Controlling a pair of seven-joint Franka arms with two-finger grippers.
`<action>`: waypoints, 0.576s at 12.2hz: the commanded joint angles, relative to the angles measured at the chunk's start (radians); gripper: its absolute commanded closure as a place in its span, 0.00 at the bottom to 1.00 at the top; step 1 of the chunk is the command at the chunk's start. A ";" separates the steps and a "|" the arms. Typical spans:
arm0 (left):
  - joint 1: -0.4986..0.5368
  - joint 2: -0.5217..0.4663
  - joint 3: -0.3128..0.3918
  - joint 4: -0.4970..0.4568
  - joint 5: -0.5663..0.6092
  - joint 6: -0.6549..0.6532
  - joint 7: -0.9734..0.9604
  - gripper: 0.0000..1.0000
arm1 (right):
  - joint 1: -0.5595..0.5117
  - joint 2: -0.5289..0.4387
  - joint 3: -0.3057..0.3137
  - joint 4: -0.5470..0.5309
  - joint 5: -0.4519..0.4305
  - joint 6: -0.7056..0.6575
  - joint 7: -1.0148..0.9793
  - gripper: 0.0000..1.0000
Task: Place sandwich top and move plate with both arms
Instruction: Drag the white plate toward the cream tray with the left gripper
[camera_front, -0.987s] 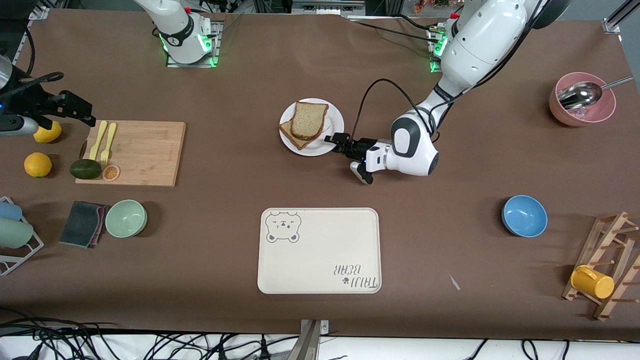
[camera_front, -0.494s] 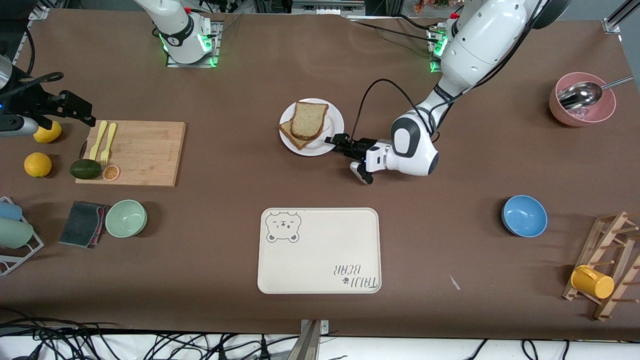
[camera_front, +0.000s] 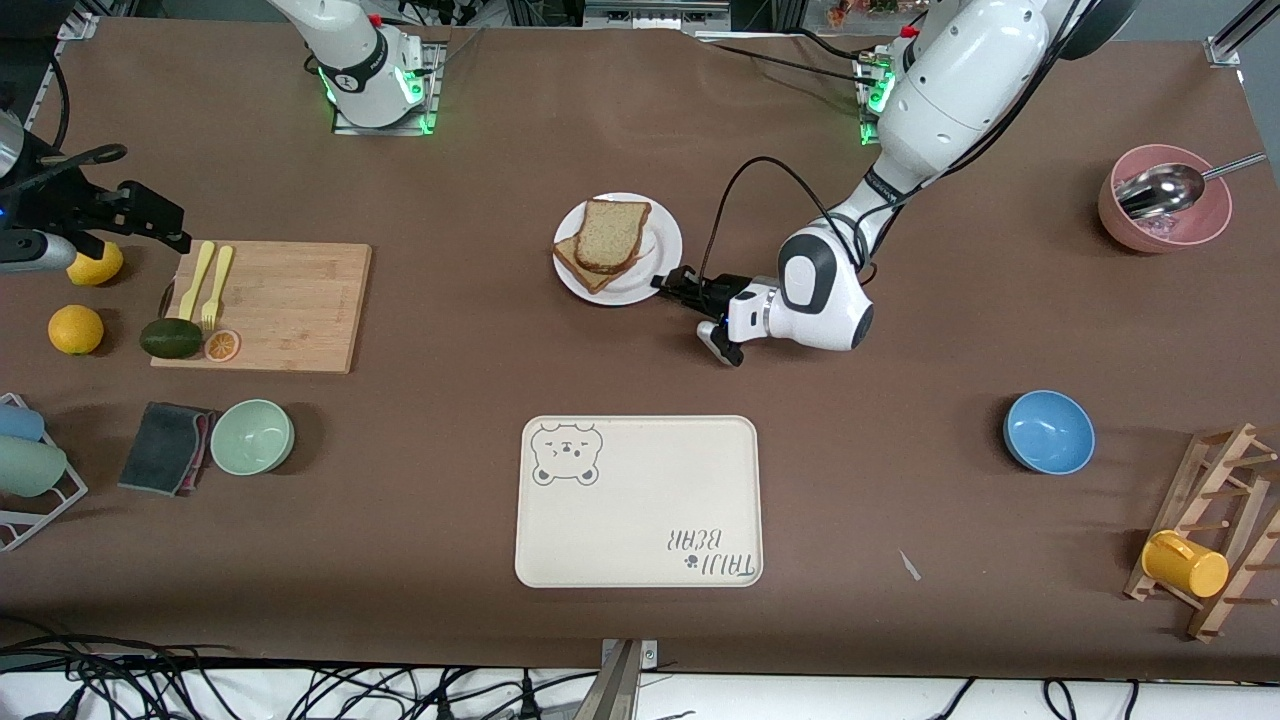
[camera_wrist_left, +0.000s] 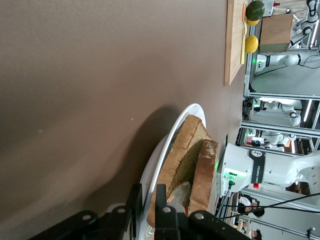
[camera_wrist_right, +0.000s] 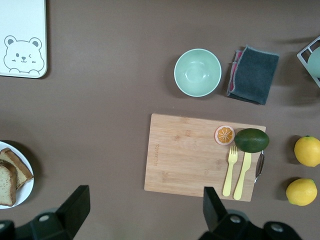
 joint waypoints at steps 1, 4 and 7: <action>-0.011 -0.001 0.005 0.008 0.032 0.007 -0.021 0.96 | -0.002 -0.013 -0.001 -0.011 0.016 0.001 0.007 0.00; -0.006 -0.004 0.005 0.008 0.032 0.005 -0.026 1.00 | -0.002 -0.013 -0.001 -0.011 0.016 0.001 0.007 0.00; 0.021 -0.022 0.005 0.021 0.034 -0.006 -0.046 1.00 | -0.002 -0.015 -0.001 -0.011 0.016 0.001 0.007 0.00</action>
